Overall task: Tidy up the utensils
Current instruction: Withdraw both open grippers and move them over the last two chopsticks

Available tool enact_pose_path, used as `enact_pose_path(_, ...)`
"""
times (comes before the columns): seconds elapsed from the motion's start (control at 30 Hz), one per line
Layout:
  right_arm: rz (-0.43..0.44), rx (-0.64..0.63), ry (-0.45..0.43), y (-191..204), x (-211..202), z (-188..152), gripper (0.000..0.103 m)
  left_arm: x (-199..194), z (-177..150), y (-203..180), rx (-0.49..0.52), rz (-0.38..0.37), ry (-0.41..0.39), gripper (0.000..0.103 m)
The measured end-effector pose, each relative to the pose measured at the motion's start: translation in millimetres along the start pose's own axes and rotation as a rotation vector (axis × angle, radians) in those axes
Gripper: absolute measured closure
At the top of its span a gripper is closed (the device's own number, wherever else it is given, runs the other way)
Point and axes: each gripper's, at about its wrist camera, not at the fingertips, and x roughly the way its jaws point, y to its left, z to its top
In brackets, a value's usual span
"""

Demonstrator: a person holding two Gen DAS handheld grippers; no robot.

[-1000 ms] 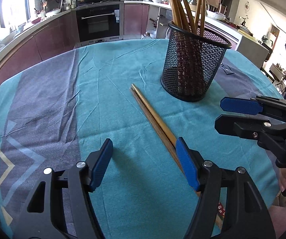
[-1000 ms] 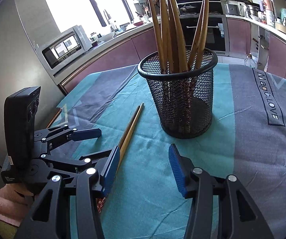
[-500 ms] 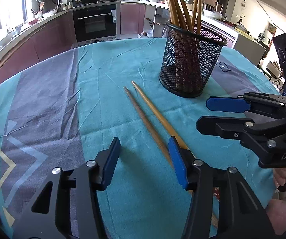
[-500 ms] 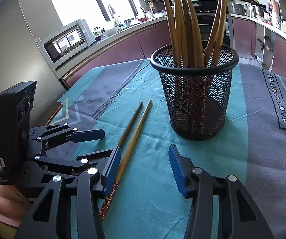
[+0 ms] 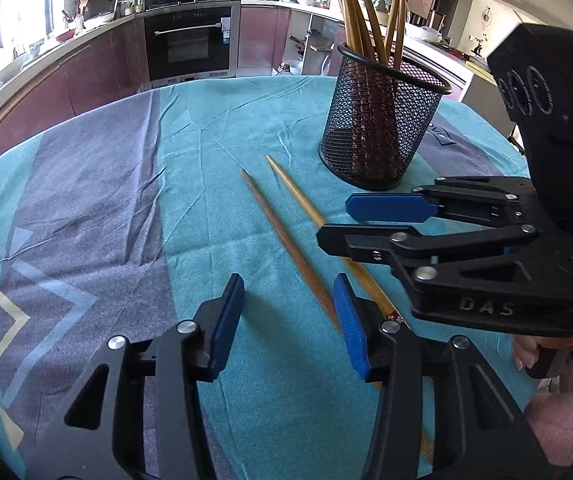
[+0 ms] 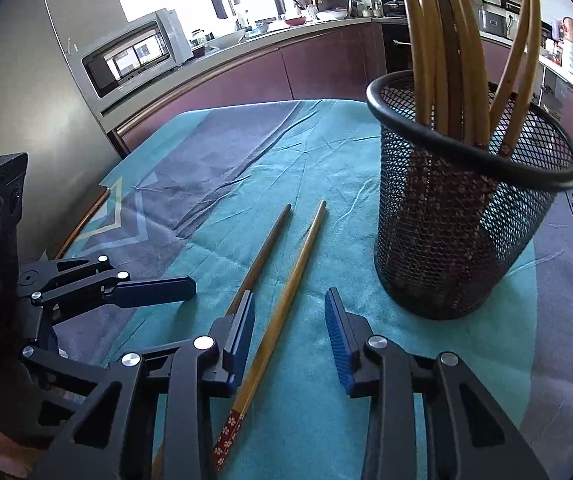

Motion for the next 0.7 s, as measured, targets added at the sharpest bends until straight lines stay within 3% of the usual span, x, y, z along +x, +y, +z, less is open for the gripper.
enact_pose_path(0.37, -0.068, -0.053, 0.012, 3, 4, 1, 0.089, -5, -4, 4, -0.01, -0.016, -0.002, 0.058)
enact_pose_path(0.7, -0.062, -0.018, 0.016, -6, 1, -1, 0.091, 1, 5, 10, -0.029, -0.008, 0.004, 0.064)
